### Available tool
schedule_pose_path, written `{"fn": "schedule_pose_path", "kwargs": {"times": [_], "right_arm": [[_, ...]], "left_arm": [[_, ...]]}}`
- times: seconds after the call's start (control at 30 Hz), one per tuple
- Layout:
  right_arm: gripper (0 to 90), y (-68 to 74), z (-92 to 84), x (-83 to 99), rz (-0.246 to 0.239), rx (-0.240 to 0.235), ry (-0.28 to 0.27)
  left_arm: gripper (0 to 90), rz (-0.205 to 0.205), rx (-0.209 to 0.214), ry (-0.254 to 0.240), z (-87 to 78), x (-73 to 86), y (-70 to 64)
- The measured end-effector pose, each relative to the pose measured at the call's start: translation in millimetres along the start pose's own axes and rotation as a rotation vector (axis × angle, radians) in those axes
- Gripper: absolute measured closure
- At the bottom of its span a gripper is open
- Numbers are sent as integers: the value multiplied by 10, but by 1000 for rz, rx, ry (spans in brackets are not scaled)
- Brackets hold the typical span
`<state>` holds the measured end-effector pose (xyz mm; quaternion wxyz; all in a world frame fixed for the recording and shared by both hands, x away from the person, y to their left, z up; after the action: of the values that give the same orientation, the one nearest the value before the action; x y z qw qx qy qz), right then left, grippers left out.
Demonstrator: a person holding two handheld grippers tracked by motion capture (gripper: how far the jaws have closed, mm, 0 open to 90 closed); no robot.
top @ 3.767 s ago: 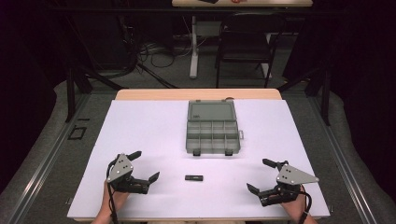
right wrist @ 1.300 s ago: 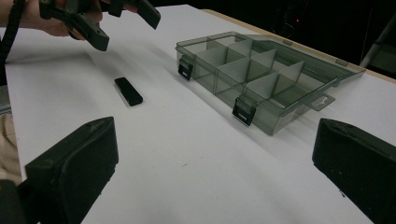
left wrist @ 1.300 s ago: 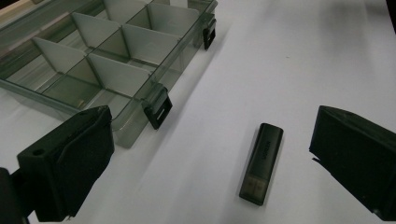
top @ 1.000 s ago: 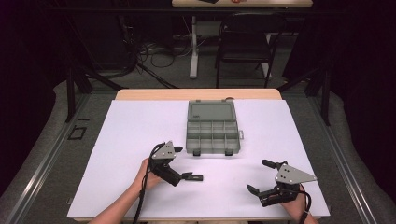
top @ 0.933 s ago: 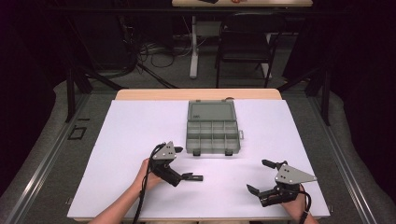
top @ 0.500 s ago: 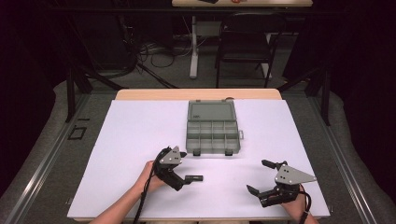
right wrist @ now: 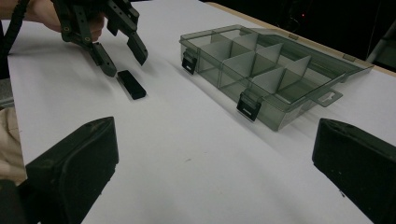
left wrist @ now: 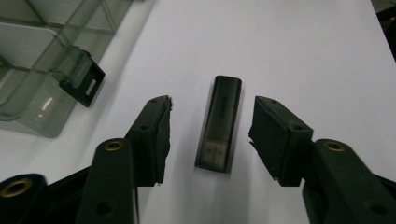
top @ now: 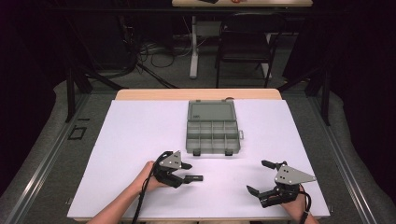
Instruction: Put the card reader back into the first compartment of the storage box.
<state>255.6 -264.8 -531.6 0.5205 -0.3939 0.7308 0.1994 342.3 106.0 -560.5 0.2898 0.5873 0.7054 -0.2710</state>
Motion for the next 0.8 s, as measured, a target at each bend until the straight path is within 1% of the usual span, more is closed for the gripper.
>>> {"fn": "schedule_pose_path", "kwargs": {"times": [0.07, 0.2, 0.23, 0.3, 0.43, 0.57, 0.7, 0.8], "right_arm": [[0, 0, 5, 2, -1, -1, 0], [0, 0, 7, 3, -2, 0, -1], [1, -1, 9, 3, -2, 0, -2], [1, 1, 11, 3, -2, 1, -2], [1, 3, 9, 2, -5, 1, 6], [2, 4, 7, 3, -3, 2, 2], [2, 3, 10, 4, -5, 1, 6], [2, 6, 7, 3, -4, 2, 7]], "left_arm": [[538, -5, 20, 0, 8, 13, 11], [601, 5, 36, 16, 22, 22, 23], [619, 2, 40, 15, 27, 27, 23], [634, 4, 41, 21, 32, 32, 30], [678, 1, 55, 36, 62, 44, 26], [727, 8, 51, 36, 66, 48, 33], [740, 19, 64, 37, 68, 45, 50], [743, 33, 63, 38, 64, 42, 51]]}}
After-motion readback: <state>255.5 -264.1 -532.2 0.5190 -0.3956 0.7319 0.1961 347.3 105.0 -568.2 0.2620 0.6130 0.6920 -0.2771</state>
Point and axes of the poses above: each handheld gripper's, and its own axes: z roughly forward along the jaws, x roughly out of its underside, y roughly to its left, the point moved 1 cm from there along z, roughly forward along the jaws, and after that the axes turned 3 degrees about -z, right-handed, at the moved point
